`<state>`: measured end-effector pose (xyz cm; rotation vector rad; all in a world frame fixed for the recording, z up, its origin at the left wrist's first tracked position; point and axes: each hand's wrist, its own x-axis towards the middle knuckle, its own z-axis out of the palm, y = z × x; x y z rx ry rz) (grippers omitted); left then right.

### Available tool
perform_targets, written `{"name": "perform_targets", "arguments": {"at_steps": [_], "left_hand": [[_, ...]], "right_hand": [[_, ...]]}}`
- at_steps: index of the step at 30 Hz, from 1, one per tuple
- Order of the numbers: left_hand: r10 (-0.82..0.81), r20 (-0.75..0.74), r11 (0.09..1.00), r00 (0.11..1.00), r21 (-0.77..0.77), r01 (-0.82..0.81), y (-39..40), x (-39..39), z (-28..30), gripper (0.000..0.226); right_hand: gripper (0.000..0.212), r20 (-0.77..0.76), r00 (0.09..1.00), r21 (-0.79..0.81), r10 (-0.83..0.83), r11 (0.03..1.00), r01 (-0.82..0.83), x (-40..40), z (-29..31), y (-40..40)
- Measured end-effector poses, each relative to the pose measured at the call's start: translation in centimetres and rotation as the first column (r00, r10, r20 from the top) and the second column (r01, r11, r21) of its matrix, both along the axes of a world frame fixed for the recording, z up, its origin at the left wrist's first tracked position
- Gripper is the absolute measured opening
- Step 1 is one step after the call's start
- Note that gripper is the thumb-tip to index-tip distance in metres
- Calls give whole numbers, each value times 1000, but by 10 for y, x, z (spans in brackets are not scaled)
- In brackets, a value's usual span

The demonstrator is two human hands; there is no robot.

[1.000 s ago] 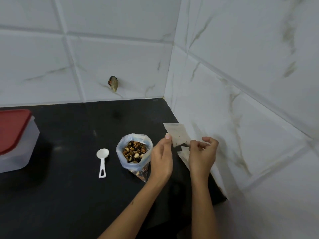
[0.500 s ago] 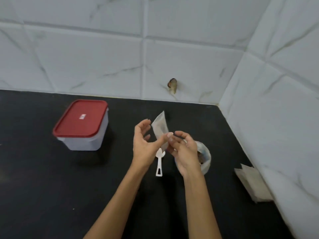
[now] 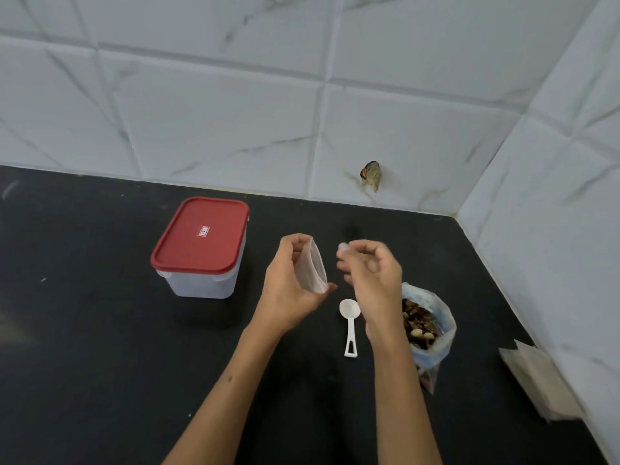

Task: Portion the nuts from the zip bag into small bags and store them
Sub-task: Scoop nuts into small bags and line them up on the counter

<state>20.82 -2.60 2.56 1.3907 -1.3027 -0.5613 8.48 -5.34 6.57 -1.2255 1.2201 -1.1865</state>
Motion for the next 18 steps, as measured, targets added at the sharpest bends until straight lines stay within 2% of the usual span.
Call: {"name": "perform_targets", "arguments": {"at_steps": [2,4,7,9,10,12,16,18], "left_hand": [[-30,30,1000,999,7,30,2,2,0,72],[-46,79,999,996,12,45,3,3,-1,69],[-42,188,999,981,-7,44,5,3,-4,66],[-28,237,999,971,-36,38,6,1,-7,64],[-22,249,998,968,-45,35,7,0,-8,66],[-20,270,997,963,-62,39,10,-2,-10,71],[4,294,994,956,-104,28,18,-6,-13,71],[51,241,994,969,-105,-26,21,-8,-14,64]], "right_hand": [[16,-178,981,-52,81,994,-92,0,5,6],[13,-372,923,-116,103,981,-156,1,6,12],[15,-634,773,-239,-13,954,-180,-1,3,18],[24,-751,659,-246,-48,946,-211,-3,5,21],[27,-775,630,-231,-37,946,-228,-3,6,22],[30,-773,635,-213,-5,944,-251,-3,7,25],[27,-611,776,-118,159,950,-288,-3,10,30],[35,-578,783,-86,231,937,-340,-4,11,32]]}}
